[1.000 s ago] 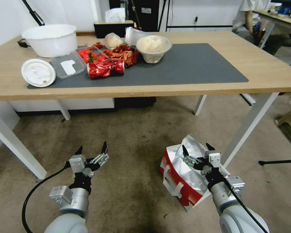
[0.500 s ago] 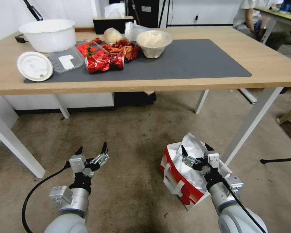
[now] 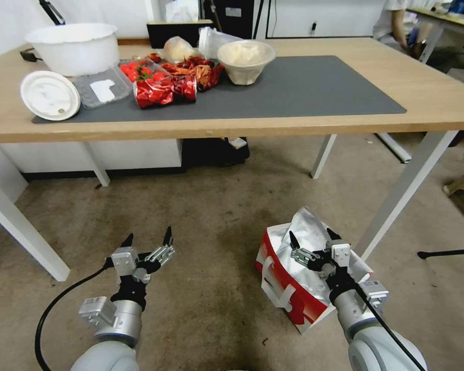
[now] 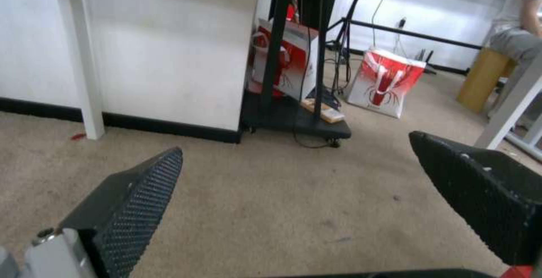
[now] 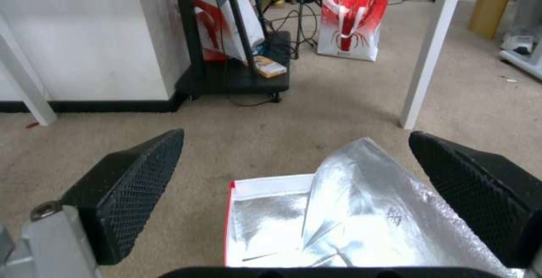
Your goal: Pick up the food delivery bag from the floor and place it on the table.
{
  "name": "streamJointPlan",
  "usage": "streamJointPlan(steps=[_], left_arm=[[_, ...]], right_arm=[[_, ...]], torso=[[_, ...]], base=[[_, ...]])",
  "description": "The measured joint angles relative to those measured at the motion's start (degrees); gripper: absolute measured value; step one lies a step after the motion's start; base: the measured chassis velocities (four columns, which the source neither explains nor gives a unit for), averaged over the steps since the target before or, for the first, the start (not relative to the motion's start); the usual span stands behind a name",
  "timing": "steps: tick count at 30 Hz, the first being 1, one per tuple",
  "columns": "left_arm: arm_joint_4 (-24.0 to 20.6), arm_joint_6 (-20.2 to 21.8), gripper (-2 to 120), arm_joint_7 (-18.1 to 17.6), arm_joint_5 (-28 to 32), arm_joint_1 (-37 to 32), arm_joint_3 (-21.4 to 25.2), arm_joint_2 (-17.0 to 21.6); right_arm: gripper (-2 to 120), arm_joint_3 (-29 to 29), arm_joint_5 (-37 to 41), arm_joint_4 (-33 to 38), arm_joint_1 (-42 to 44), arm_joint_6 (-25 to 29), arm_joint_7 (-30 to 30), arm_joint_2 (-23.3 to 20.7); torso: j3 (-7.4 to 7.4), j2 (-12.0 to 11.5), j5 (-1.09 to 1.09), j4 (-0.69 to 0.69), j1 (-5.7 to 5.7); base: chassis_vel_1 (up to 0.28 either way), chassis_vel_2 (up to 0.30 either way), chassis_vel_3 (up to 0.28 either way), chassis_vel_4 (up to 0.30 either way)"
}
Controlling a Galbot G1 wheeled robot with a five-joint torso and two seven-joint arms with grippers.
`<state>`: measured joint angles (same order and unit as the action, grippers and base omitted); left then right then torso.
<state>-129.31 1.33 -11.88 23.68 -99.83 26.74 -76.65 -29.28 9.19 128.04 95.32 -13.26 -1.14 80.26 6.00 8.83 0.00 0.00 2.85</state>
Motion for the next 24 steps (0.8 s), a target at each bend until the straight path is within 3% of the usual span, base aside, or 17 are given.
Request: streamJointPlan(steps=[14, 24], left_arm=[[1.1, -0.3, 100, 0.0, 0.9, 0.8, 0.1, 0.4], [1.3, -0.2, 100, 0.5, 1.5, 0.9, 0.1, 0.5]], right_arm=[[100, 0.0, -0.5, -0.4, 0.7, 0.0, -0.9, 0.3], [100, 0.1, -0.5, -0.8, 0.9, 0.1, -1.0, 0.5]], torso=[[-3.88, -4.5, 0.0, 0.0, -0.64], [-5.81, -6.5, 0.0, 0.0, -0.72]], base=[[0.0, 0.0, 0.0, 0.0], [0.0, 0.0, 0.0, 0.0]])
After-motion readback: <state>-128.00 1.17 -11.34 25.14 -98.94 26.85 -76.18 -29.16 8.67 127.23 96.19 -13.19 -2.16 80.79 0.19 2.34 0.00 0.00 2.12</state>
